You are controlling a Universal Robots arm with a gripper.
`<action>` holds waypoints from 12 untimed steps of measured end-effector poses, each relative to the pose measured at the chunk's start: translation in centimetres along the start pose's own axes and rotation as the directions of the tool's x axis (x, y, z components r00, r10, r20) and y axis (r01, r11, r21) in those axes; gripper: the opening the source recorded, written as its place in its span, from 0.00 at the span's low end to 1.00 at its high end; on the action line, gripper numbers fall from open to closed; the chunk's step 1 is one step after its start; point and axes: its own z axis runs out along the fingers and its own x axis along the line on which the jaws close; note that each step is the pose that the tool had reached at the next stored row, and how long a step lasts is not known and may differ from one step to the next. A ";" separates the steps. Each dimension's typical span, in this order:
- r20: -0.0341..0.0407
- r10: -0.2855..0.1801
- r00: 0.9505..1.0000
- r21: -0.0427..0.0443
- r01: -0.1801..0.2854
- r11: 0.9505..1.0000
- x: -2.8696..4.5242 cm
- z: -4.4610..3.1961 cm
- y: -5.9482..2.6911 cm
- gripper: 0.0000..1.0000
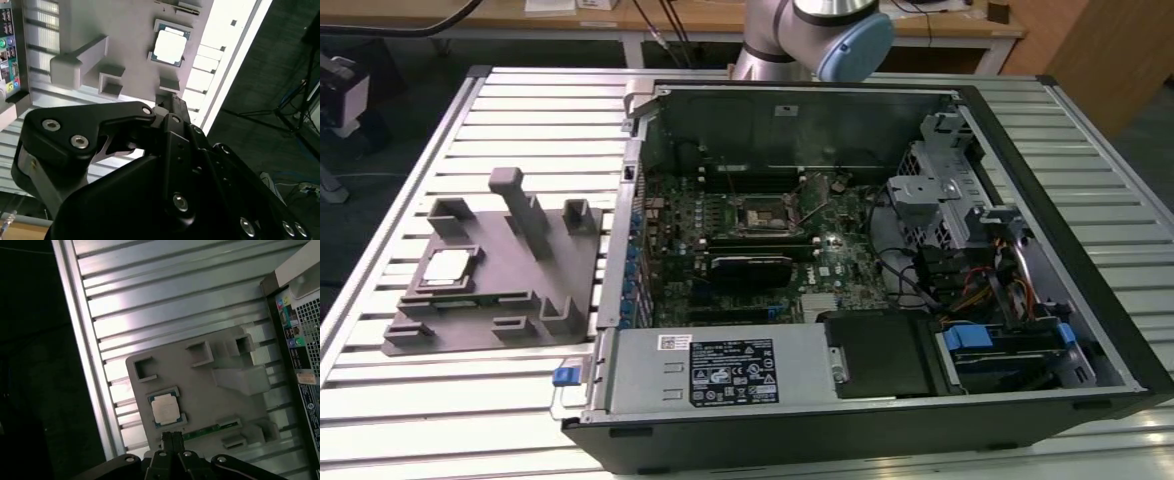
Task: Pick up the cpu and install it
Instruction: 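Pick up the cpu and move it towards the insertion slot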
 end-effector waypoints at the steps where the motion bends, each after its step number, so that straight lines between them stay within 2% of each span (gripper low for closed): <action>1: -0.001 -0.018 1.000 0.000 0.018 1.000 0.00 0.07 -0.01 0.11; 4: -0.003 -0.071 0.997 -0.001 0.071 0.997 0.00 0.36 -0.02 0.11; 6: -0.004 -0.108 0.994 -0.002 0.108 0.994 0.01 0.56 -0.03 0.11; 10: -0.008 -0.179 0.984 -0.003 0.179 0.984 0.01 0.90 -0.05 0.11; 11: -0.009 -0.194 0.981 -0.004 0.194 0.981 0.01 0.97 -0.05 0.17; 12: -0.009 -0.210 0.978 -0.004 0.210 0.978 0.02 1.03 -0.05 0.17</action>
